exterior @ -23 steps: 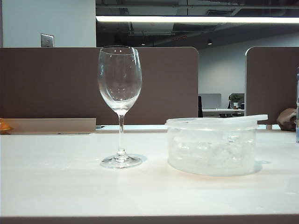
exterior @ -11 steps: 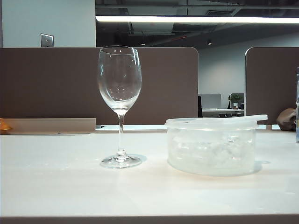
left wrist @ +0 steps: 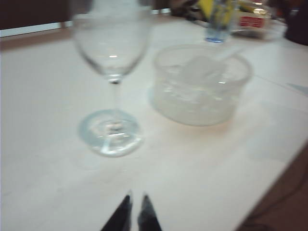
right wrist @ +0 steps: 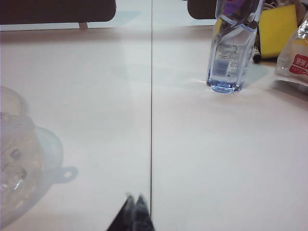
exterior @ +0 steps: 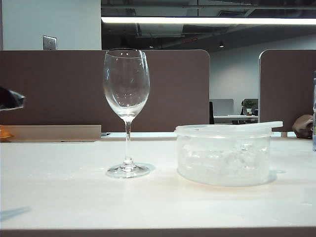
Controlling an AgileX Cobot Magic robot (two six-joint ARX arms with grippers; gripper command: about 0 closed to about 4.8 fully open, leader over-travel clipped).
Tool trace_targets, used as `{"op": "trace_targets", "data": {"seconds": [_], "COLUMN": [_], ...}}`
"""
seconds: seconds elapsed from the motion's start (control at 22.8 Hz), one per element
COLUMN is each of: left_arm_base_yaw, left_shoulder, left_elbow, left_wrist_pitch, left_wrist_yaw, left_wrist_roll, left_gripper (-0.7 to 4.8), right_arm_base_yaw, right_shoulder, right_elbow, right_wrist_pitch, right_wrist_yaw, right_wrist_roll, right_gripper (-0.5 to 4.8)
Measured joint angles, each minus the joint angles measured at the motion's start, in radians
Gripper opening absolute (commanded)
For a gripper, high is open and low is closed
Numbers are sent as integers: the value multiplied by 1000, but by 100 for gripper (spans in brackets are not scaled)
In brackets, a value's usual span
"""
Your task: Pick up an ice shovel filled with ice cubes and pour the ice from the shovel into the glass.
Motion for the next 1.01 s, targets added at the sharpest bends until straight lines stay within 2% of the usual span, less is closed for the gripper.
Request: {"op": "trace_targets", "data": {"seconds": [0.13, 0.39, 0.48, 0.57, 0.7, 0.79, 0.88, 1.01], "left_arm_base_yaw": [-87, -111, -111, -111, -111, -111, -111, -111], "left_shoulder": [0, 0, 0, 0, 0, 0, 0, 0], "left_elbow": [0, 0, 0, 0, 0, 0, 0, 0], "left_wrist_pitch": [0, 0, 0, 0, 0, 0, 0, 0], "left_wrist_yaw": [1, 0, 0, 0, 0, 0, 0, 0], "left_wrist_roll": [0, 0, 0, 0, 0, 0, 0, 0], "left_gripper": [29, 29, 29, 29, 29, 29, 29, 29], "right_arm_base_yaw": [0, 0, 0, 0, 0, 0, 1, 1], "right_shoulder": [0, 2, 0, 0, 8, 89, 150, 354], "right_elbow": [0, 24, 122, 264, 372, 506, 582, 746], "right_wrist_pitch": [0, -3, 3, -51, -117, -227, -285, -394], "right_wrist_yaw": [-12, -233, -248, -183, -159, -225, -251, -287], "right_wrist_roll": [18, 342, 360, 362, 363, 364, 368, 367], "right_gripper": [-1, -3, -4, -4, -4, -4, -4, 0]}}
